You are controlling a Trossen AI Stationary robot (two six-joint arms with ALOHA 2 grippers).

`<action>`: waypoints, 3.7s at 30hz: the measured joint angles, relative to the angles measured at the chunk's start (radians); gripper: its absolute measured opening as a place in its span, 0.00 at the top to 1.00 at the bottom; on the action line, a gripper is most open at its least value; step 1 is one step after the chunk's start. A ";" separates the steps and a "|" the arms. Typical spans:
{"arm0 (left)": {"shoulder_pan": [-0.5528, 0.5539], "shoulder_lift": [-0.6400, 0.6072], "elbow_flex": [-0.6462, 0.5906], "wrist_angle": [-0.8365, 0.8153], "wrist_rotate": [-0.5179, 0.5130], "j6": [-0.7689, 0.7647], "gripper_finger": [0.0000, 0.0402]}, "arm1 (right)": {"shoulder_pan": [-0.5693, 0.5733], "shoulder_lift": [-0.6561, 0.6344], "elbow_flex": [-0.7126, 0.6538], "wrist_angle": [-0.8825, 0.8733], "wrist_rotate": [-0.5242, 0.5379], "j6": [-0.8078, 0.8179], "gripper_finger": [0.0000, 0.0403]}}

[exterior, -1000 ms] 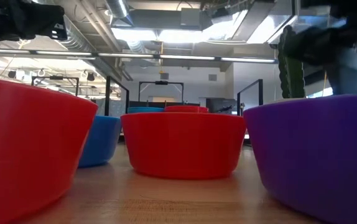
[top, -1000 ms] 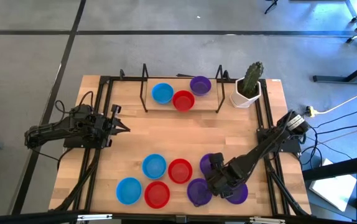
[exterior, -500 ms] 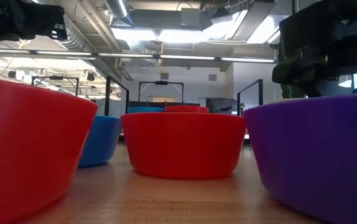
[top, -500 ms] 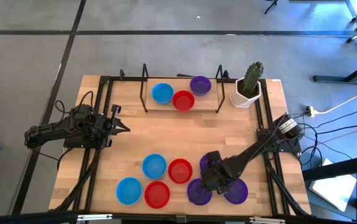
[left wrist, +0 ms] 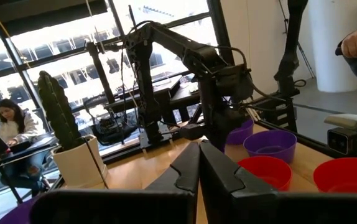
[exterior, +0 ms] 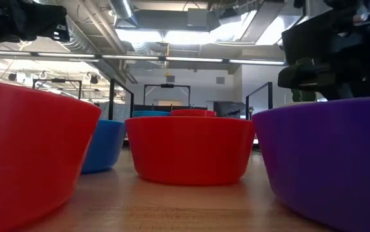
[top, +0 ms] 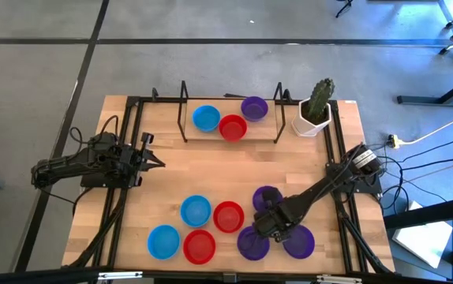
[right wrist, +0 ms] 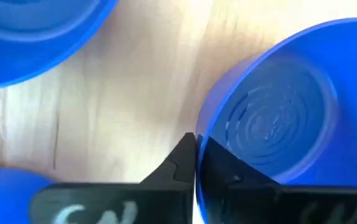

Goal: Pick & Place Mini bowls
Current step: Stack the purple bowl on the purple bowl on the shelf

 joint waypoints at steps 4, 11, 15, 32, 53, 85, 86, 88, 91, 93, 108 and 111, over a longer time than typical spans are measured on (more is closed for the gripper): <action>0.000 0.000 0.000 0.000 0.000 0.000 0.99 | -0.013 -0.003 0.000 -0.024 0.007 -0.049 0.96; 0.000 0.000 0.000 0.000 0.000 0.002 0.98 | 0.004 -0.104 0.009 -0.121 0.231 -0.109 0.99; 0.000 0.000 0.000 0.000 0.000 0.002 0.99 | 0.031 -0.263 -0.023 -0.039 0.270 -0.168 0.99; 0.000 0.000 0.000 0.000 0.000 0.002 0.99 | -0.073 -1.201 -0.749 0.717 0.202 -0.485 0.99; 0.000 0.000 0.000 0.000 0.000 0.010 0.98 | -0.238 -1.540 -1.065 0.859 0.071 -0.505 0.99; 0.000 0.000 0.000 0.000 0.000 0.021 0.99 | -0.450 -0.768 -0.211 0.452 0.414 -0.566 0.99; 0.000 0.000 0.000 0.001 0.000 0.021 0.99 | -0.480 -0.706 -0.134 0.370 0.410 -0.565 0.99; 0.000 0.000 0.000 0.000 0.000 0.021 0.99 | -0.540 -0.583 0.032 0.240 0.405 -0.565 0.99; 0.000 0.000 0.000 0.000 0.000 0.027 0.99 | -0.637 -0.407 0.257 0.006 0.381 -0.570 0.99; 0.000 0.000 0.000 0.000 0.000 0.027 0.98 | -0.710 -0.299 0.388 -0.104 0.316 -0.580 0.99; 0.000 0.000 0.000 0.000 0.000 0.029 0.99 | -1.061 0.082 0.643 -0.333 0.042 -0.785 0.99; 0.000 0.000 0.000 0.000 0.000 0.029 0.99 | -1.078 0.101 0.643 -0.333 0.039 -0.797 0.99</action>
